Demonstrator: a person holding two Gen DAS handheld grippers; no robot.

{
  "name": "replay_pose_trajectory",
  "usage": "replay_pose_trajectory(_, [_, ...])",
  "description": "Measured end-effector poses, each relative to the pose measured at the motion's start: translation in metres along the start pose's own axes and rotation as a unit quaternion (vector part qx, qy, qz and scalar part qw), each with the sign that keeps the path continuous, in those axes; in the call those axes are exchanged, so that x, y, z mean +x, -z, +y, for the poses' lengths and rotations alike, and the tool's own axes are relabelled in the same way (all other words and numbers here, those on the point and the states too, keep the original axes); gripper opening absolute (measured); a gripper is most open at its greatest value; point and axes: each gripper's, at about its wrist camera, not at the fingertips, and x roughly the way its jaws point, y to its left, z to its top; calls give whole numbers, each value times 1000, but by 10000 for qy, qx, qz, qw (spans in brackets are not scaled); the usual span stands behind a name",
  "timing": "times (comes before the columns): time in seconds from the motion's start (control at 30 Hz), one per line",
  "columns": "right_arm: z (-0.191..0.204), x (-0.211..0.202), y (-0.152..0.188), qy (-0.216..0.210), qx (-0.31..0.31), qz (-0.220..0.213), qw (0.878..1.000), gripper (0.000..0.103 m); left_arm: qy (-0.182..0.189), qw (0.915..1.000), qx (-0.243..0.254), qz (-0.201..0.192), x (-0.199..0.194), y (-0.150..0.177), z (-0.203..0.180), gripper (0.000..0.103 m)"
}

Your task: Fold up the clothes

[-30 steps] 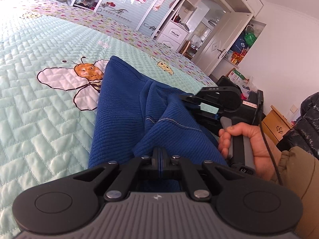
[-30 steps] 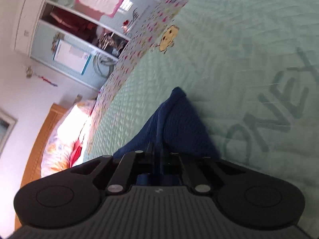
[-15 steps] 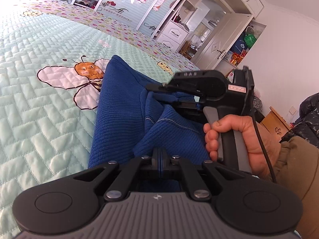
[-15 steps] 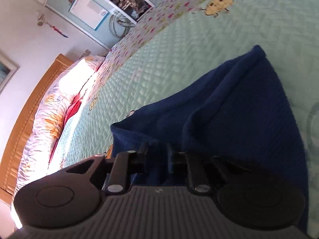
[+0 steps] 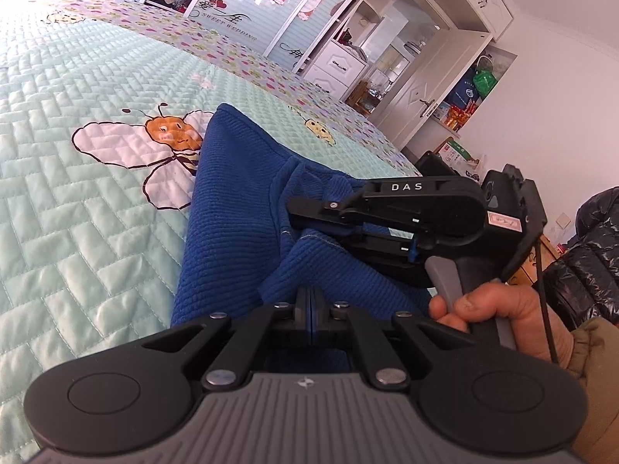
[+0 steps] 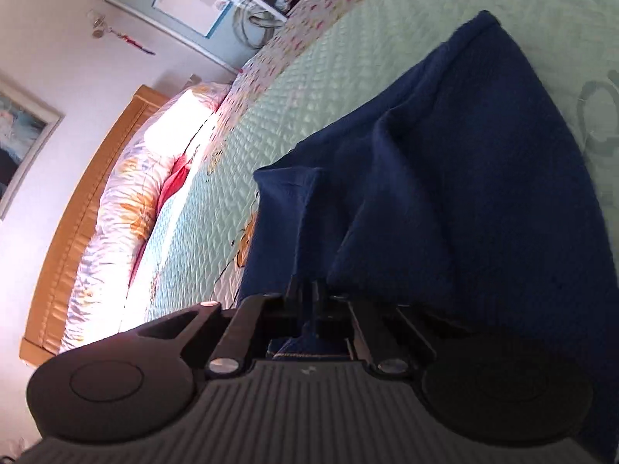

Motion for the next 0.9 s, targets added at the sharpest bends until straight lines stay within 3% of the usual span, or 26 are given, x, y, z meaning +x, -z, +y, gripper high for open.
replay_pose_trajectory(0.03, [3,-7,0,-80,16,-103,9999,10,1,10000,1,0,0,0,0,3])
replay_pose_trajectory(0.1, [13,-22,7,-334,-2,-171,9993,39,-9,10000,20,-2,-1,0,-1,3])
replay_pose_trajectory(0.17, [23,-35,24,-658,-10,-27,9978,45,-6,10000,26,4,0,0,-1,3])
replay_pose_trajectory(0.2, [23,-35,33,-691,-53,137,9975,46,11,10000,11,17,0,0,0,3])
replay_pose_trajectory(0.23, [22,-33,40,-442,-223,223,9985,45,28,10000,-3,30,0,-1,0,3])
replay_pose_trajectory(0.3, [15,-32,44,64,-463,120,9988,0,63,10000,-33,55,1,-1,1,3])
replay_pose_trajectory(0.33, [11,-35,40,202,-263,46,9994,0,85,9999,-63,64,1,-2,2,3])
replay_pose_trajectory(0.37, [14,-45,41,167,-109,-122,9997,6,110,9999,-106,70,1,-2,4,3])
replay_pose_trajectory(0.4, [17,-55,42,131,43,-287,9995,20,122,9998,-128,72,2,-2,5,3])
replay_pose_trajectory(0.47, [29,-80,54,-78,104,-358,9993,31,59,10000,-28,59,2,-2,1,3])
replay_pose_trajectory(0.57, [33,-113,79,-248,353,-314,9986,36,-67,9998,157,30,3,0,-6,3])
replay_pose_trajectory(0.63, [10,-116,99,44,601,-64,9982,44,-98,9998,181,31,3,0,-7,3])
replay_pose_trajectory(0.67, [-2,-118,109,187,724,55,9972,36,-81,9999,146,38,3,-1,-5,3])
replay_pose_trajectory(0.7, [-11,-122,118,186,829,-73,9964,11,-54,9999,98,44,3,-1,-3,3])
replay_pose_trajectory(0.73, [-12,-132,123,176,1002,-205,9946,8,-30,10000,46,44,2,-1,-2,3])
replay_pose_trajectory(0.8, [-2,-153,133,43,1091,-537,9926,31,-51,9999,-20,88,-3,-2,-1,3])
replay_pose_trajectory(0.87, [20,-175,150,-145,830,-710,9939,43,-239,9993,35,273,-10,-7,-7,3])
replay_pose_trajectory(0.9, [29,-184,159,-250,766,-721,9941,46,-344,9989,72,299,-19,-9,-13,9])
